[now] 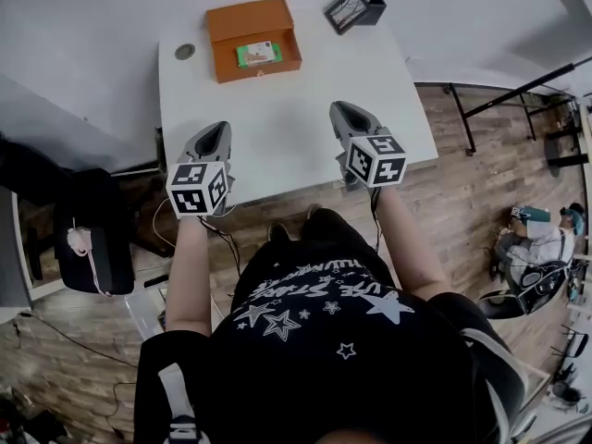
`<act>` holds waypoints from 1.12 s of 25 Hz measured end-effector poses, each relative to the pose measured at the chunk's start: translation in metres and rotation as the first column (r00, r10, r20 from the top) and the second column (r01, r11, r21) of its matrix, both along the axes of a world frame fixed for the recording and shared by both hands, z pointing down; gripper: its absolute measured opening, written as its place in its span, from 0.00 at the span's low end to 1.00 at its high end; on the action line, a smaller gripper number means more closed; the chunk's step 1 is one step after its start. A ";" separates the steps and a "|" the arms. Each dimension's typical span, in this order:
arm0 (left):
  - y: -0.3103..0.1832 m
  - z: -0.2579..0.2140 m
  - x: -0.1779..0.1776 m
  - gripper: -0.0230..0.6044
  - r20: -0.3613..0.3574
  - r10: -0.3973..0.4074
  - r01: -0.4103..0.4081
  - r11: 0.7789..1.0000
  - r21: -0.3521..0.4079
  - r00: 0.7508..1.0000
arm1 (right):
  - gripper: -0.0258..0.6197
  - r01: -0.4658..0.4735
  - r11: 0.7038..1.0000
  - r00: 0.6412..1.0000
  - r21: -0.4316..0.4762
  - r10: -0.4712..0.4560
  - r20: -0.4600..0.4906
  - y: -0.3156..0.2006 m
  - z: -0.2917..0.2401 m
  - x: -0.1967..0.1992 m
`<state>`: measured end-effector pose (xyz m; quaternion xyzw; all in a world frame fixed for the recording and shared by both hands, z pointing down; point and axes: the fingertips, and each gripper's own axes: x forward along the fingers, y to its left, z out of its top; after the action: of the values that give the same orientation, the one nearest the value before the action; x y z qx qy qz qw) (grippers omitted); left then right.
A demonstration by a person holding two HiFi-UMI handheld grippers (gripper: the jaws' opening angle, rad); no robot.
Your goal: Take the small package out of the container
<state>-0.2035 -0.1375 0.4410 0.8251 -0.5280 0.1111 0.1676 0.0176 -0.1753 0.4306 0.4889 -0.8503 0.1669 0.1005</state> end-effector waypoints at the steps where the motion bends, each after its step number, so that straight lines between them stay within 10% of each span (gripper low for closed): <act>1: -0.003 0.000 0.000 0.07 0.001 0.004 -0.004 1.000 -0.001 1.000 | 0.13 -0.005 1.000 1.000 0.001 0.005 0.001 -0.003 -0.001 0.001; 28: -0.195 -0.011 0.024 0.07 0.020 0.130 -0.130 0.991 -0.009 0.991 | 0.13 0.087 0.996 0.996 -0.036 -0.087 0.012 -0.202 0.012 -0.012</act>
<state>-0.1794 -0.3324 0.4296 0.8559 -0.4744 0.1321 0.1578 0.0056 -0.3775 0.4425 0.4484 -0.8682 0.1807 0.1121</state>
